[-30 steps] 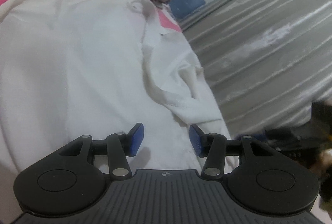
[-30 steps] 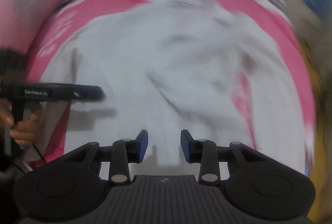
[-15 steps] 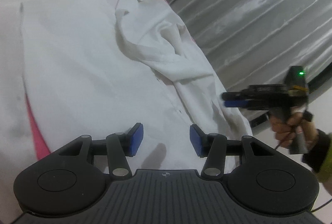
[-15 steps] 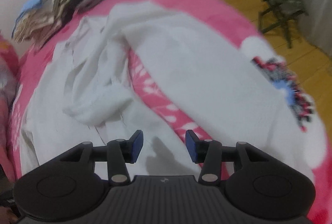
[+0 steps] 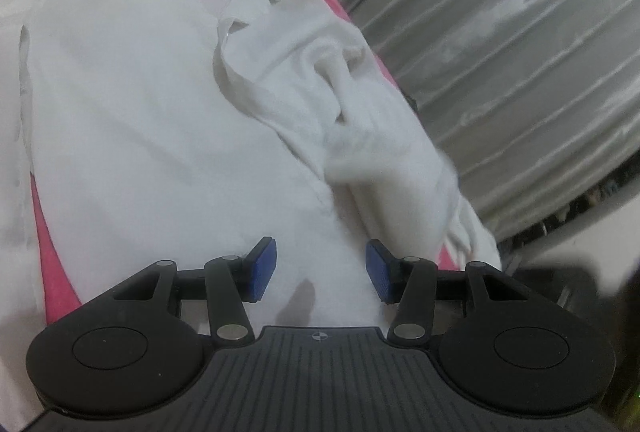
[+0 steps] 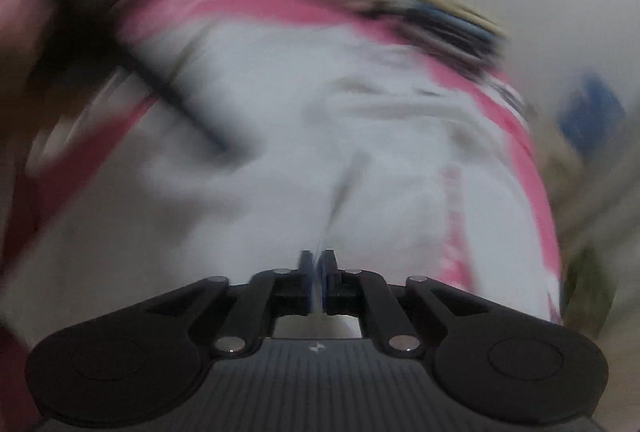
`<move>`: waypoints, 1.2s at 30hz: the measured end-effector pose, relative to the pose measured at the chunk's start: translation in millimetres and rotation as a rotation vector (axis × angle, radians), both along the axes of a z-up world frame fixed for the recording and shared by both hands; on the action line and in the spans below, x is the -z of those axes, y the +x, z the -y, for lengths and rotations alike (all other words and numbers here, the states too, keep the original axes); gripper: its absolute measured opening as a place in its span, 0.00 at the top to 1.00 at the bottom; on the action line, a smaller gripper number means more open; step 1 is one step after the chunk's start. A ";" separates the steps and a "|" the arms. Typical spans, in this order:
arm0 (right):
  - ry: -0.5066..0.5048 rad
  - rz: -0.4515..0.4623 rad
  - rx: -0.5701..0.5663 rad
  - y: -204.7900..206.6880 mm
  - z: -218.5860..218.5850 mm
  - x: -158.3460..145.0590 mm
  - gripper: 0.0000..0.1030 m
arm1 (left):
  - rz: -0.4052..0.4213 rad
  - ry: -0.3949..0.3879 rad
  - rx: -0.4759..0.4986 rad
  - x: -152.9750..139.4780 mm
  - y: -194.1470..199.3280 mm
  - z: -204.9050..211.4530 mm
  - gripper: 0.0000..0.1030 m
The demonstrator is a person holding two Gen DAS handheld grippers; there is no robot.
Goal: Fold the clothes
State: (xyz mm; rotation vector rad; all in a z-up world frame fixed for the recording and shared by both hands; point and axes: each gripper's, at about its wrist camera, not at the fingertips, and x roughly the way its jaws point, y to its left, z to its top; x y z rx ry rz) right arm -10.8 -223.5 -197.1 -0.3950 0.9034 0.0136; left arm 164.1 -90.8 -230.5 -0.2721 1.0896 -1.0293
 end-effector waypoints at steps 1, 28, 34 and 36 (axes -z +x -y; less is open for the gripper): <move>-0.034 -0.025 -0.051 -1.8 -16.2 9.1 0.82 | -0.002 0.000 -0.004 0.0 0.3 0.6 0.52; 0.450 -0.027 0.364 -2.9 158.4 -25.6 0.99 | -0.011 0.028 0.000 12.8 -18.8 -17.0 0.52; 0.209 0.099 0.496 -18.8 230.6 -113.3 0.99 | -0.005 0.032 0.029 14.1 -23.1 -9.9 0.52; 0.083 0.095 0.519 -20.9 246.8 -136.1 0.99 | -0.008 0.035 0.034 15.2 -23.7 -8.5 0.52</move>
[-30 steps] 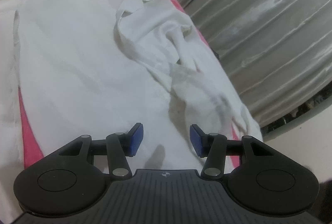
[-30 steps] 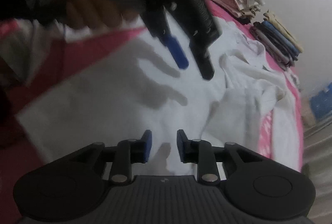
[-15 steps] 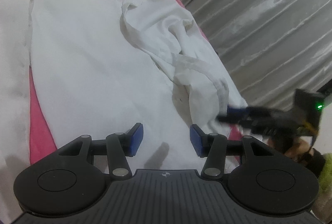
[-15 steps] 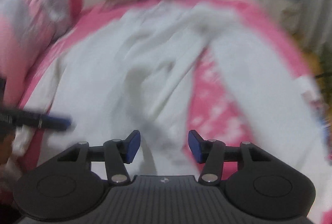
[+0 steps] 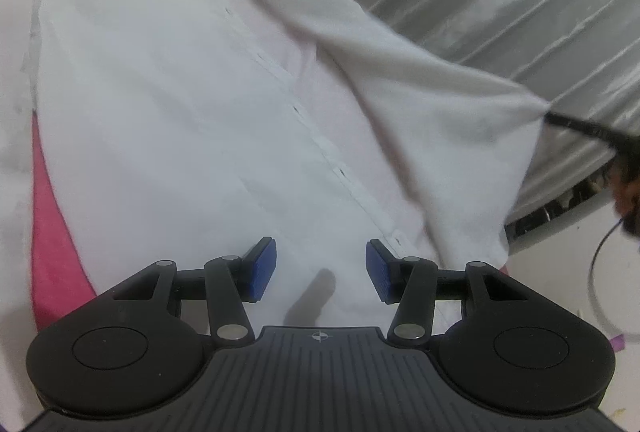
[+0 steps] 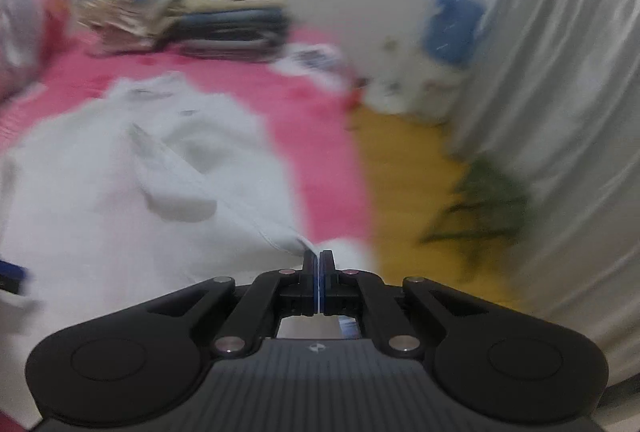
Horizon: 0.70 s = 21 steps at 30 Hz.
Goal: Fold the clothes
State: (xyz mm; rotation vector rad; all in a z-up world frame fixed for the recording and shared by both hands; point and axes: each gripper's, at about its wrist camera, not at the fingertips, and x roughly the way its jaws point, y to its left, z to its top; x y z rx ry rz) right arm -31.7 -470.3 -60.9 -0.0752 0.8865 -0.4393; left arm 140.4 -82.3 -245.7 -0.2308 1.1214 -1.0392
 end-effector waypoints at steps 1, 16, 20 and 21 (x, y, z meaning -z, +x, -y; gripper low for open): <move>-0.061 -0.021 0.011 -0.8 6.5 -9.9 0.99 | 0.000 0.003 0.002 0.7 -0.3 0.5 0.52; -0.139 -0.263 -0.504 5.4 -145.5 43.0 0.99 | -0.003 0.019 -0.016 -0.5 4.0 -8.1 0.52; -0.033 -0.403 -0.642 -11.4 -203.7 106.6 0.99 | -0.006 0.015 -0.002 -0.4 2.0 -6.0 0.52; -0.023 -0.430 -0.651 -14.5 -212.1 121.5 0.99 | -0.005 0.015 0.005 -0.4 0.7 -4.9 0.52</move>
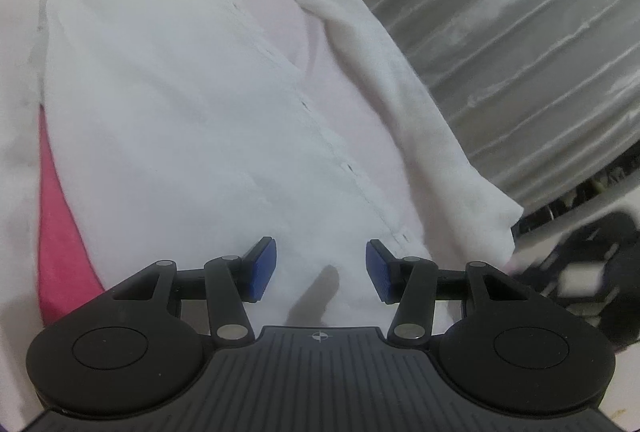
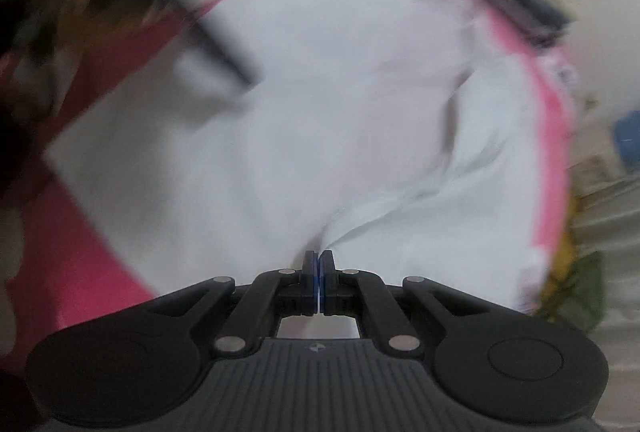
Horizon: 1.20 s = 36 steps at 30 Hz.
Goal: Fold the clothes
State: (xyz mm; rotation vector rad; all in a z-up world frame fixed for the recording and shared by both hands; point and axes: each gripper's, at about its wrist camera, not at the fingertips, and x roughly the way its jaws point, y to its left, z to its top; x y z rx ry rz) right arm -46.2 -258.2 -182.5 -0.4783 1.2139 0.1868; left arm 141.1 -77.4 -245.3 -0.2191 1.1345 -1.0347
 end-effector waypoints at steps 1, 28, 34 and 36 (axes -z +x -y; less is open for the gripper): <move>0.005 -0.016 0.012 -2.0 -3.8 12.1 0.99 | 0.002 0.000 0.008 -0.1 -1.8 1.4 0.52; 0.310 -0.049 0.438 -54.0 39.7 1.4 0.69 | 0.140 -0.003 0.272 -17.5 -45.8 77.2 0.52; 0.416 0.124 0.967 -81.1 132.4 -8.9 0.69 | 0.136 0.034 0.324 -10.5 -62.6 95.3 0.52; 0.468 0.173 1.094 -92.4 155.1 -9.6 0.69 | 0.125 0.051 0.334 -7.0 -66.6 99.4 0.54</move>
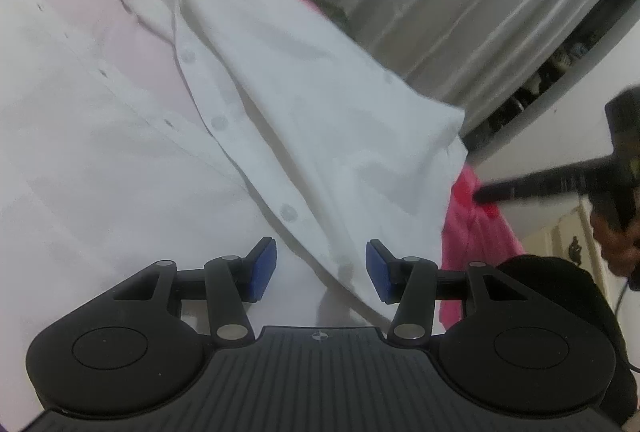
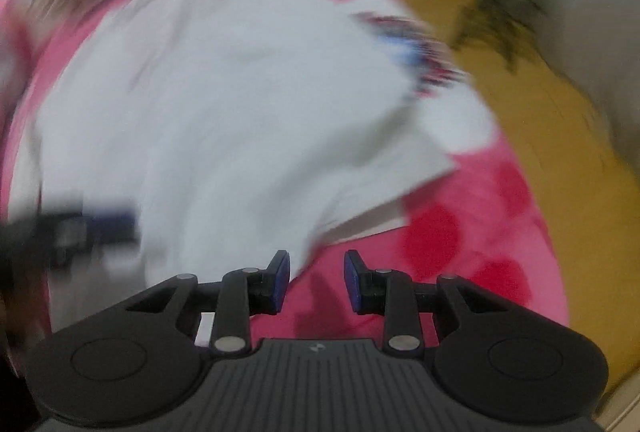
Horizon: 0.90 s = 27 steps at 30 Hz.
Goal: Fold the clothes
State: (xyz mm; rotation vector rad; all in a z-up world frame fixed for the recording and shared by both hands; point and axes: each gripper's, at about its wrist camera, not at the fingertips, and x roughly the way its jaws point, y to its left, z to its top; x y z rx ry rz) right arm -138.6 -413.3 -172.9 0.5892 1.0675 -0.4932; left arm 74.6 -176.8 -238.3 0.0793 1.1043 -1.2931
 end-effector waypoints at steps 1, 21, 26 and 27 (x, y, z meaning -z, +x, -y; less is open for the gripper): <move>0.018 0.021 0.062 -5.3 10.6 -0.1 0.69 | 0.002 0.006 0.003 0.9 -2.4 1.8 0.55; 0.071 0.325 0.431 -20.5 84.8 12.0 0.68 | -0.182 0.003 -0.110 17.4 20.8 -23.4 1.00; 0.076 0.311 0.391 -18.9 77.5 16.8 0.68 | -0.246 0.010 -0.128 24.8 26.9 -30.7 0.95; 0.076 0.308 0.383 -18.3 75.8 17.3 0.68 | -0.251 0.006 -0.126 24.4 26.8 -31.1 0.88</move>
